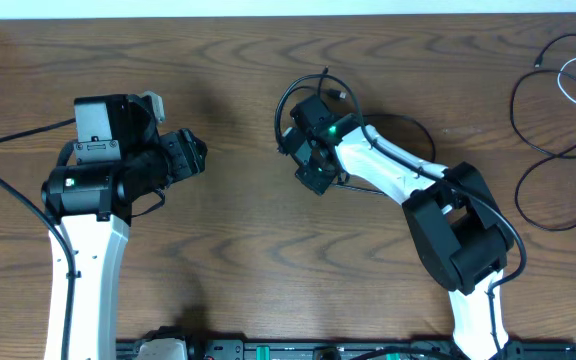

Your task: Untangle cables

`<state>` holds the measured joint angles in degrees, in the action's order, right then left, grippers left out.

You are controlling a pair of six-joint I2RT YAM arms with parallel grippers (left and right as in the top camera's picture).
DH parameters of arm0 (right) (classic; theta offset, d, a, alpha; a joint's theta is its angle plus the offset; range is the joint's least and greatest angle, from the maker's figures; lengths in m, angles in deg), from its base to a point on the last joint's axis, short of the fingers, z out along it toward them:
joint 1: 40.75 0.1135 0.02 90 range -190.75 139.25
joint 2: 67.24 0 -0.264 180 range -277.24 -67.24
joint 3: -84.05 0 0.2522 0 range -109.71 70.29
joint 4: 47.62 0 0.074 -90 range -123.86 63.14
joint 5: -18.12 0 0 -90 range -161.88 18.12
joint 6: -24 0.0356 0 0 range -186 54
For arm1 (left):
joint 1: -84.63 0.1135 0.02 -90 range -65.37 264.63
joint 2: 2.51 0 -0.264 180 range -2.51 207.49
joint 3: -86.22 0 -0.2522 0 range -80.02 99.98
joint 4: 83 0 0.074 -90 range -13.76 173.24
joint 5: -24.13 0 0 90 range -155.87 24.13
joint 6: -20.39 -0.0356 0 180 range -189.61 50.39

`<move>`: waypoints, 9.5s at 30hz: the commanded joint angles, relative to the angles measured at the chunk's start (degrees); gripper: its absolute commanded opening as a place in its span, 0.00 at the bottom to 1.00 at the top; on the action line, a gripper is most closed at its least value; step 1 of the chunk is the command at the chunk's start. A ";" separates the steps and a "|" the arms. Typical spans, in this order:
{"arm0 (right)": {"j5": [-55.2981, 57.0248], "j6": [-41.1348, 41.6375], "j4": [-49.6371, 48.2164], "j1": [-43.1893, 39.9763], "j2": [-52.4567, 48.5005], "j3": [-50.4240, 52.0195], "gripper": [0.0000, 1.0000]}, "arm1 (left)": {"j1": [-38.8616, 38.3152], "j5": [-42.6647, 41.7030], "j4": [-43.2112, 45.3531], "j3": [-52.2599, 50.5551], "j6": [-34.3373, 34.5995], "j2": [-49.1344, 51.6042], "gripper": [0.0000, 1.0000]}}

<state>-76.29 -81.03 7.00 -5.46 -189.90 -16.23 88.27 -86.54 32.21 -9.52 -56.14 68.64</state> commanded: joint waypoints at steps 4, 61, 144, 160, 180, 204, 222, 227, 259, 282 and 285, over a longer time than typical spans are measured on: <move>19.78 15.52 2.27 -5.53 -0.46 -3.21 0.01 | -0.13 0.35 -0.17 0.98 -0.55 0.33 0.63; -11.13 12.35 30.49 -49.40 -0.57 -47.63 0.99 | -0.13 0.81 1.62 0.98 -4.07 0.33 0.63; 4.07 9.60 -5.66 -27.43 70.71 24.06 0.99 | -0.09 0.79 3.10 0.98 -4.46 -1.18 0.98; 3.63 10.91 -42.10 -28.28 108.17 74.55 0.99 | -0.09 0.79 3.10 0.98 -4.46 -1.18 0.98; 3.17 12.85 -36.54 -26.80 122.25 86.20 0.99 | -0.07 0.79 3.10 0.98 -4.46 -1.18 0.98; 3.21 12.85 -36.54 -26.73 122.20 86.20 0.99 | -0.07 0.79 3.10 0.98 -4.46 -1.18 0.98; 3.19 12.83 -36.54 -26.73 122.20 86.20 0.99 | -0.07 0.81 3.10 0.96 -4.48 -1.70 0.98; 3.19 12.83 -36.54 -26.73 122.20 86.20 0.99 | -0.07 0.79 2.21 0.85 -4.46 -5.62 0.98; 3.21 12.83 -36.54 -26.73 122.20 86.20 0.99 | 3.78 10.97 50.90 -68.67 -21.33 -69.29 0.98; 3.21 12.83 -36.54 -26.73 122.20 86.20 0.99 | 3.63 12.37 47.67 -70.27 -21.16 -70.53 0.98; 3.19 12.83 -36.54 -26.73 122.20 86.20 0.99 | 3.63 12.37 47.67 -70.27 -21.18 -70.53 0.98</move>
<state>-73.14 -69.12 -29.83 -32.59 -67.98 69.88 91.70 -74.50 81.83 -78.74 -77.14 -1.87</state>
